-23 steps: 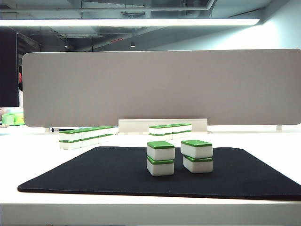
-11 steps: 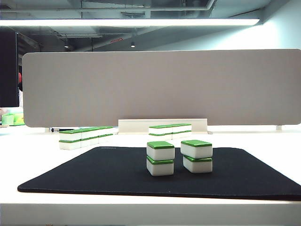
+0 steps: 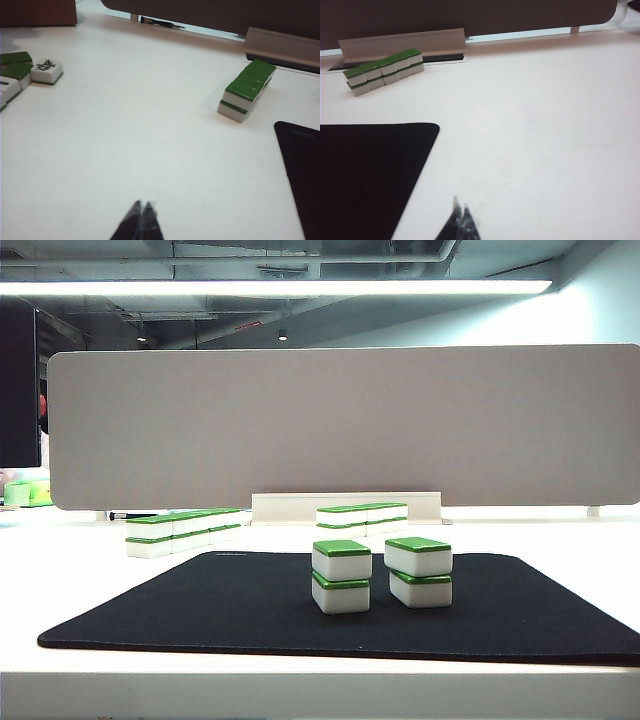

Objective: Take a mahjong tile from the mahjong wall and then place it on the table close to you.

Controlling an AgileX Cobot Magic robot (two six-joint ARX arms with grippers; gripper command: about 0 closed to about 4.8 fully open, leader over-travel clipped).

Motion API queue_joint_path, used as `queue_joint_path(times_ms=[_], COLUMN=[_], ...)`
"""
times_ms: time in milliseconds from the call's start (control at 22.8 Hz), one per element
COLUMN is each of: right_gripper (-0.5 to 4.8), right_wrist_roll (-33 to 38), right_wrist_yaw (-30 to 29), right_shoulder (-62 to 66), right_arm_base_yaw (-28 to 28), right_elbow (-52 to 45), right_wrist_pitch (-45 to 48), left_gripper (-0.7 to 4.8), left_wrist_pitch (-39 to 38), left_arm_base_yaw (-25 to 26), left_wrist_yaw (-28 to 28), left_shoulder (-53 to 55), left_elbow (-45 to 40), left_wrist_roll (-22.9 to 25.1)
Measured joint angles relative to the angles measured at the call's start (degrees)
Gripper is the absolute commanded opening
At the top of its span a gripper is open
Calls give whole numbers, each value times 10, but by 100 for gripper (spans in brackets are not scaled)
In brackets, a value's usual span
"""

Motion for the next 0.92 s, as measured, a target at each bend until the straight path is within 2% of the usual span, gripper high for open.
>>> queue_joint_path(times_ms=[175,919], right_gripper=[-1,-1], right_wrist_roll=[-10,-11], right_wrist_yaw=[0,-1], right_shoulder=[0,0], right_arm_base_yaw=[-4,-1], right_elbow=[0,0], right_wrist_pitch=[-23,-22], left_gripper=[-6,-6], left_wrist_pitch=[0,0], left_arm_base_yaw=[0,0], left_wrist_yaw=[0,0], left_shoulder=[0,0], left_elbow=[0,0], left_wrist_roll=[0,0])
